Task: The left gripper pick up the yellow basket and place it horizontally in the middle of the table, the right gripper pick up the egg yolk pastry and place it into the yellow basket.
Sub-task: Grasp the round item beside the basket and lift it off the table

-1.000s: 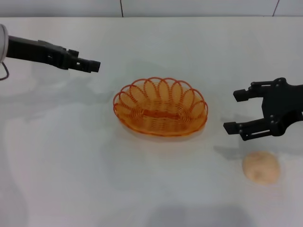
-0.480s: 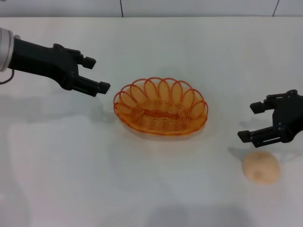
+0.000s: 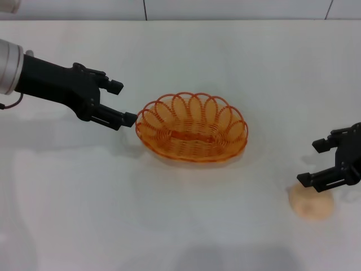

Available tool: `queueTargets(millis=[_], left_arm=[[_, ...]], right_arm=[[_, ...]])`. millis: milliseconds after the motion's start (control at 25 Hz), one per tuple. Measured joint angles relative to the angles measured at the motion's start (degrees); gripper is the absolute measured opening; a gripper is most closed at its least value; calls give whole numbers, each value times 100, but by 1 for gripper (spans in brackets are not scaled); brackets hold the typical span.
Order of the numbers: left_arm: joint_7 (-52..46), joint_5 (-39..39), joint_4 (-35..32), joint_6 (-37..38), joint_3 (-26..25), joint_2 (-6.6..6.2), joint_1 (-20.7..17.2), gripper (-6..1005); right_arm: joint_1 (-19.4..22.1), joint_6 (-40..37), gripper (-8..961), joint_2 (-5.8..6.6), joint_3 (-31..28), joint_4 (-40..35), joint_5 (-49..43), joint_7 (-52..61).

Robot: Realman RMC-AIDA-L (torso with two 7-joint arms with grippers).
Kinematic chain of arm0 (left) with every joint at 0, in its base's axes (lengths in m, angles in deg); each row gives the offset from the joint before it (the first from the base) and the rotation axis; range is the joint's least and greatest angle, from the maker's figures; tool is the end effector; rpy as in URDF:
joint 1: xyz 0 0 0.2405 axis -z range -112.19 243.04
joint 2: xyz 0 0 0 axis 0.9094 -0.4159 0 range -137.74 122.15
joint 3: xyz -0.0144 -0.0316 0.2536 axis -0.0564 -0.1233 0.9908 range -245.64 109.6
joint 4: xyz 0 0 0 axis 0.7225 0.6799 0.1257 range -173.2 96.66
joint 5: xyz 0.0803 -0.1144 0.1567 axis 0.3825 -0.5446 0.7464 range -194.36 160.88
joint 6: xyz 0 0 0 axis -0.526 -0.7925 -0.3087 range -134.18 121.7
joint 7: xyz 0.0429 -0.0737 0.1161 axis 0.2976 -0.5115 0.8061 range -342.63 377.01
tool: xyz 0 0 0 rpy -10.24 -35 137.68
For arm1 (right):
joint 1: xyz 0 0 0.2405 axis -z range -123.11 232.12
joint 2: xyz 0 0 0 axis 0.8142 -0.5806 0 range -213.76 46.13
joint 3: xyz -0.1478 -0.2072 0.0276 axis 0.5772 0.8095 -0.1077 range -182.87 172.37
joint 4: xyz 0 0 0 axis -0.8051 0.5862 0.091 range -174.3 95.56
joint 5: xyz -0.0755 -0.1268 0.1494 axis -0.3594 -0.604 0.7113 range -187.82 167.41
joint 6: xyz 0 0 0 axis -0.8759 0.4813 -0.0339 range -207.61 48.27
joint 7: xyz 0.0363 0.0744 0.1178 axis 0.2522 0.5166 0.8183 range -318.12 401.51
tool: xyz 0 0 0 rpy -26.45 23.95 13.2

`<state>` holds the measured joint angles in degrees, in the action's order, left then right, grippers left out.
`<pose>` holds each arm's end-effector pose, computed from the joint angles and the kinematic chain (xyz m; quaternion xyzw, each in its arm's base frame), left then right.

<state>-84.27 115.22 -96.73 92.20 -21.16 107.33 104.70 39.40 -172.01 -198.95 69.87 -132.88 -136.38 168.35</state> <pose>-0.2079 0.3683 0.0541 -0.9802 -0.1770 -0.0359 0.0809 0.2025 0.2948 0.0480 -0.9633 0.2260 -0.0421 0.1388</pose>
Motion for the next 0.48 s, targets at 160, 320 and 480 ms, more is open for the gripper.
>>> queueTargets(millis=[160, 320, 480], left_arm=[[-6, -7, 0, 4, 8, 40, -3, 887], [-12, -7, 0, 10, 8, 68, -3, 887], [-55, -7, 0, 13, 0, 74, -2, 887]], right_arm=[[-7, 209, 838, 0, 218, 202, -203, 2], [-5, 312, 838, -5, 374, 303, -391, 52], [24, 323, 838, -7, 460, 332, -477, 123]])
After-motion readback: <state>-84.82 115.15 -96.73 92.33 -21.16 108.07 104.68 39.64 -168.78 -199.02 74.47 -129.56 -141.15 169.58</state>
